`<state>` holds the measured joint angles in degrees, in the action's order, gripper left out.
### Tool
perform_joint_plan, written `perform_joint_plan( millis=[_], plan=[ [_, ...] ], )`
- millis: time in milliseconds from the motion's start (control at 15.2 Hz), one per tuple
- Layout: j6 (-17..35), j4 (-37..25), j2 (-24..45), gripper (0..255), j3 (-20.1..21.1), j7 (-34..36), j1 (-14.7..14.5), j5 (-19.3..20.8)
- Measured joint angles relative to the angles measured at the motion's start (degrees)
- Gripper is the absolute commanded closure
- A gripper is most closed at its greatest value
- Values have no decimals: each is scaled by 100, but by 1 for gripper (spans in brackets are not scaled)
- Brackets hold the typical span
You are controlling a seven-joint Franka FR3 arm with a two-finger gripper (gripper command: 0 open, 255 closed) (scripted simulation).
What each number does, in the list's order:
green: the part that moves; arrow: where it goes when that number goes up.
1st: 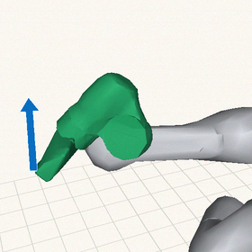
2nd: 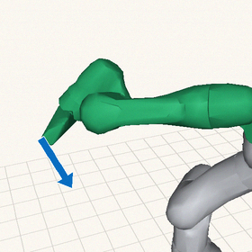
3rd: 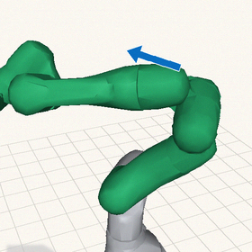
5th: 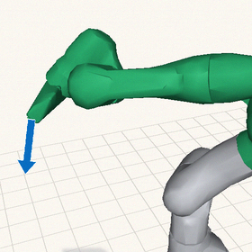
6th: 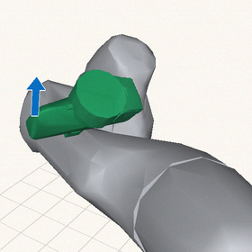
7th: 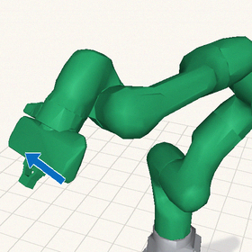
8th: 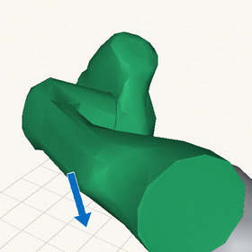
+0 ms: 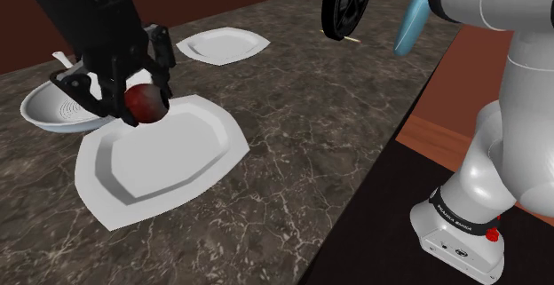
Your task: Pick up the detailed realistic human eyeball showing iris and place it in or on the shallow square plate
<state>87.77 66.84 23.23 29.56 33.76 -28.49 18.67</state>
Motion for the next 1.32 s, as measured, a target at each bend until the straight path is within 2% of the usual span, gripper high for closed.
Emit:
perform_joint_plan(
  millis=[660, 1056, 1122, 1320],
  plan=[
    [878, 1104, -231, 255, -3, 85, 232, -99],
    [972, 1195, -225, 255, -3, 111, 234, -93],
    [974, 1197, -225, 0, -3, 111, 234, -93],
    [976, 1198, -226, 0, -3, 111, 235, -93]
  ],
)
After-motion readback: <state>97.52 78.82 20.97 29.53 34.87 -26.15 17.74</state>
